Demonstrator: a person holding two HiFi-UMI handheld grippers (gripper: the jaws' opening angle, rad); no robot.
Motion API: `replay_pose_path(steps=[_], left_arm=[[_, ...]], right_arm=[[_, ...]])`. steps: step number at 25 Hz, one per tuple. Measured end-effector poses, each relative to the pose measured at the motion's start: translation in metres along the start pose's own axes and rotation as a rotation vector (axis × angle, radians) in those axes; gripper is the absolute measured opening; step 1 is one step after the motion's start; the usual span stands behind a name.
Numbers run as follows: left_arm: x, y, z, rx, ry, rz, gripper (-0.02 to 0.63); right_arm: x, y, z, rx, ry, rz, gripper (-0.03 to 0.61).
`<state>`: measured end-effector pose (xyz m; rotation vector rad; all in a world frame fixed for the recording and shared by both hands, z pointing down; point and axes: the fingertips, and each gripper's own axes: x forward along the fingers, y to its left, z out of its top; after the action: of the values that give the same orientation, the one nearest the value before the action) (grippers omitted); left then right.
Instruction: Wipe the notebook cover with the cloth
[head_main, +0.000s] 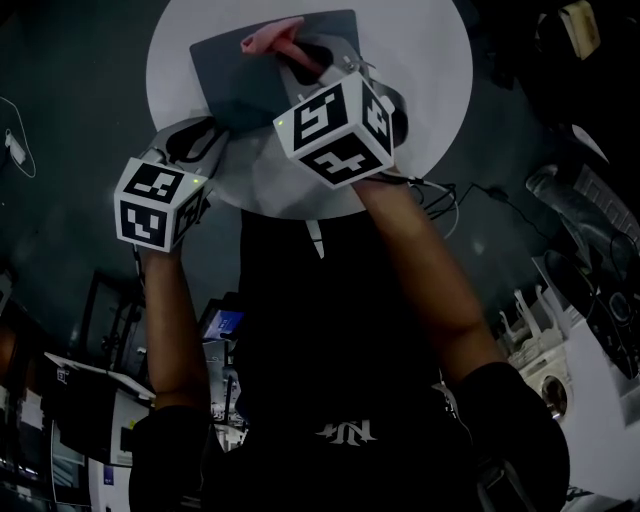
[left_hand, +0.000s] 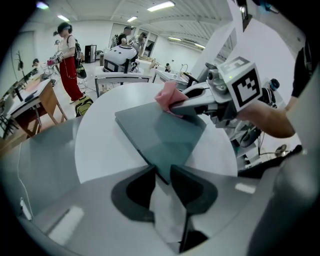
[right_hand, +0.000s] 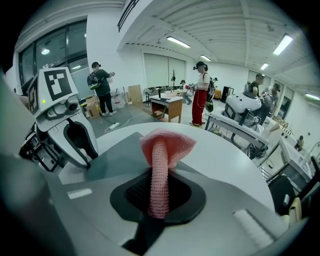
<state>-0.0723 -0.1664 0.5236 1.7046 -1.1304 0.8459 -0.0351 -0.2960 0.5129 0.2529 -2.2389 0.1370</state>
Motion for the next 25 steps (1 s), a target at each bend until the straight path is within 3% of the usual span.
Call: replay_pose_path(steps=[15, 20, 23, 25], left_arm=[[0.001, -0.002, 0.003, 0.003, -0.012, 0.008, 0.098], [0.004, -0.004, 0.001, 0.007, -0.028, -0.005, 0.098], [0.008, -0.007, 0.003, 0.014, -0.028, -0.015, 0.098], [0.010, -0.010, 0.007, 0.015, -0.030, -0.019, 0.098]], right_arm=[[-0.033, -0.055, -0.042, 0.065, 0.045, -0.117, 0.029], [-0.047, -0.080, -0.064, 0.122, 0.092, -0.217, 0.028], [-0.065, -0.085, -0.047, 0.169, -0.012, -0.245, 0.028], [-0.069, -0.068, -0.021, 0.187, -0.090, -0.184, 0.028]])
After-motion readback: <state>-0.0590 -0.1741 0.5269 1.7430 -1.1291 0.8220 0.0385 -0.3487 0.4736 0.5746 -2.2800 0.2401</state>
